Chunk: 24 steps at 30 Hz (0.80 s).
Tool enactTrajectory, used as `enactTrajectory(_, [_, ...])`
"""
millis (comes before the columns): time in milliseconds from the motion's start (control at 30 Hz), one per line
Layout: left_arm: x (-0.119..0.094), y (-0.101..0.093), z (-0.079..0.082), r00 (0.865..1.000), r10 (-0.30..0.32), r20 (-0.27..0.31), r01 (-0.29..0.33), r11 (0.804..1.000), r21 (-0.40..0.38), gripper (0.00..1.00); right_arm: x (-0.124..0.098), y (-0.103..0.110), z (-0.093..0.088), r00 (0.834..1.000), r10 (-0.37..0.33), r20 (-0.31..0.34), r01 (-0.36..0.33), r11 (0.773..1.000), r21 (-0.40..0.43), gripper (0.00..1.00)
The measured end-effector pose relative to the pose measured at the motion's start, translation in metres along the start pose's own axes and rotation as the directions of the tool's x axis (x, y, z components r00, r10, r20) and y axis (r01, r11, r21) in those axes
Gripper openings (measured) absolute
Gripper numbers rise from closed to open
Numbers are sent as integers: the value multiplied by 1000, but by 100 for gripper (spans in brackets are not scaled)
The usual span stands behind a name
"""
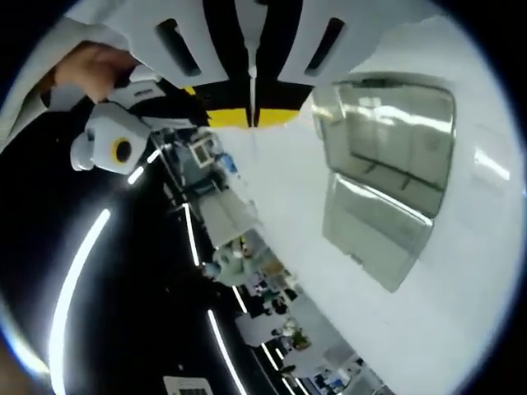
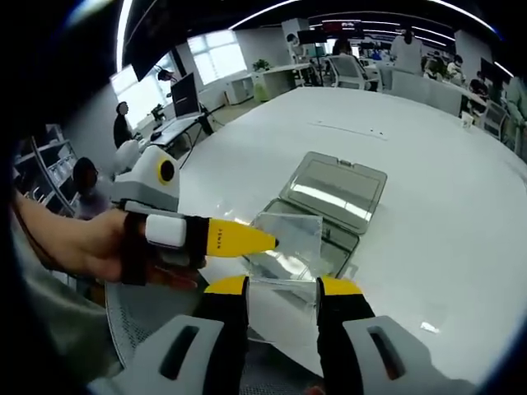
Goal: Insert the divider into the dual guide fixture by aligning both edges with the guide slots and pushing it downward to the bottom, including one-sided entry, uneven engagement, binding, and posture correction.
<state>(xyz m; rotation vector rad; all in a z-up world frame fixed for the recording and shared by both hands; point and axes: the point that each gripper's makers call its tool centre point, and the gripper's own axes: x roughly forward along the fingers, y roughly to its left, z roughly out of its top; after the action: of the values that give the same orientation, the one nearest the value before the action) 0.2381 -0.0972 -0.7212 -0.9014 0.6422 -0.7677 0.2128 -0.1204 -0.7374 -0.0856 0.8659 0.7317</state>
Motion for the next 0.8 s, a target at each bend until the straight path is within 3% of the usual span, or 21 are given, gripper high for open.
enactTrajectory(200, [0, 1, -1, 1000, -9, -14, 8, 999, -33, 0, 2, 0, -1, 1000, 17, -3, -17, 1000, -14, 30])
enactTrajectory(367, [-2, 2, 4, 1000, -17, -17, 16, 1000, -16, 0, 2, 1, 0, 999, 31, 6, -31, 1000, 1, 35])
enactTrajectory(567, [-8, 4, 11, 999, -35, -22, 34, 999, -23, 0, -3, 0, 11, 995, 87, 46, -89, 995, 33, 30])
enactTrajectory(733, [-13, 7, 16, 999, -45, -26, 44, 999, -27, 0, -6, 2, 9, 986, 165, -4, -165, 986, 19, 27])
enactTrajectory(800, [-15, 7, 17, 998, -51, -32, 50, 999, -21, 0, -8, 1, 13, 980, 197, 11, -198, 980, 36, 27])
